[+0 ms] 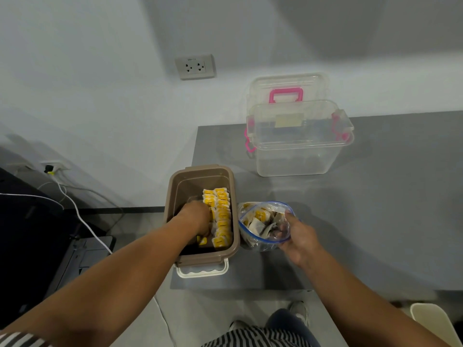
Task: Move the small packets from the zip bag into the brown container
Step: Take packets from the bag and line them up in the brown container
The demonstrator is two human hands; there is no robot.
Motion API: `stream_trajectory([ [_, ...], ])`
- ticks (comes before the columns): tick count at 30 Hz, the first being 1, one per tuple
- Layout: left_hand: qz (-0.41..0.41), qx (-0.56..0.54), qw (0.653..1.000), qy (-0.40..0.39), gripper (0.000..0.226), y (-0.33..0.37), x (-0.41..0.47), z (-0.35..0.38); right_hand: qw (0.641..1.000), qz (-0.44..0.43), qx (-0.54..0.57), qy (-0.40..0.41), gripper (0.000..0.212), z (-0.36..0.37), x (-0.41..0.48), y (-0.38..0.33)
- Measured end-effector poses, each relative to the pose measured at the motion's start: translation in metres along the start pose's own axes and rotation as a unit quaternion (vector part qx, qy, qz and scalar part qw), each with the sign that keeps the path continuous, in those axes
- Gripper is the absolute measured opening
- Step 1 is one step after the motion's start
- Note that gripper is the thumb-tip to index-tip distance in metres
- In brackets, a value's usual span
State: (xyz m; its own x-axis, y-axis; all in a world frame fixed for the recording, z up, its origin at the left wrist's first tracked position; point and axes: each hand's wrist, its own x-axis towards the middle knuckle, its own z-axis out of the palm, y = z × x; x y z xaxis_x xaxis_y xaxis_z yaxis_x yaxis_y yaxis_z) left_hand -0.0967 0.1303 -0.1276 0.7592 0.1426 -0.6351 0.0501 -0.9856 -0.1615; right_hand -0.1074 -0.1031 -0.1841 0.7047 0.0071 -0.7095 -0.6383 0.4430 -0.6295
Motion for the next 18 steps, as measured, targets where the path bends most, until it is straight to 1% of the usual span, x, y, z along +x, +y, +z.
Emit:
stream_trajectory([
  [6,-0.003,-0.013,1.0,0.015,0.036,-0.002,0.0,-0.004,1.0,0.0,-0.005,0.004,0.017,0.0,0.002,0.001],
  [10,-0.01,-0.05,0.999,0.01,0.04,-0.003,-0.004,-0.006,1.0,0.002,-0.018,0.013,0.017,0.0,0.004,0.0],
  [13,-0.033,-0.081,0.996,0.003,0.043,-0.007,-0.006,-0.012,0.999,0.001,-0.037,0.018,0.015,-0.001,0.006,-0.002],
  [16,-0.053,-0.102,0.993,0.032,0.026,-0.014,-0.011,-0.023,0.998,-0.005,-0.054,0.023,0.015,-0.001,0.008,-0.003],
  [18,-0.054,-0.098,0.992,0.057,0.02,-0.018,-0.016,-0.032,0.997,-0.013,-0.066,0.027,0.015,-0.003,0.01,-0.005],
])
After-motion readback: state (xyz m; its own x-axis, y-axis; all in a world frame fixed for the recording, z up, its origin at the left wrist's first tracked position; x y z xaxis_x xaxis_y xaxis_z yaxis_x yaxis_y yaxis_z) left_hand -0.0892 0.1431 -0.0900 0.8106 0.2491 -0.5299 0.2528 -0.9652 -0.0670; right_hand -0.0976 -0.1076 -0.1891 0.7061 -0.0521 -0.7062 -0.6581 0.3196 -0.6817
